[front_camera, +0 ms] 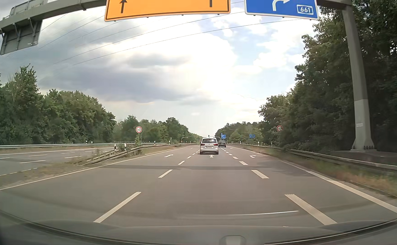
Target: Follow the waypoints while adhering to traffic rules and regulations
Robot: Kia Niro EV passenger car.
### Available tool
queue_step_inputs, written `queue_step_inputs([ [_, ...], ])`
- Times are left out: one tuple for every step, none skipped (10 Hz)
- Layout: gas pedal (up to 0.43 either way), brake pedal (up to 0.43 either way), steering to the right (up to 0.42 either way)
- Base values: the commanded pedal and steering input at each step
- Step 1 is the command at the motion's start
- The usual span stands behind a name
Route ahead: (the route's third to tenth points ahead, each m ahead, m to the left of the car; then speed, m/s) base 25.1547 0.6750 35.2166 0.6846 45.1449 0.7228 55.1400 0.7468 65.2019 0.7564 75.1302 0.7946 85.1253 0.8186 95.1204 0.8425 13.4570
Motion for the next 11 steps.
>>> queue_step_inputs([
  [0.287, 0.037, 0.000],
  [0.287, 0.037, 0.000],
  [0.287, 0.037, 0.000],
  [0.287, 0.030, 0.000],
  [0.287, 0.037, 0.000],
  [0.287, 0.037, 0.000],
  [0.287, 0.037, 0.000],
  [0.287, 0.037, 0.000],
  [0.287, 0.037, 0.000],
  [0.287, 0.037, 0.000],
  [0.287, 0.037, 0.000],
])
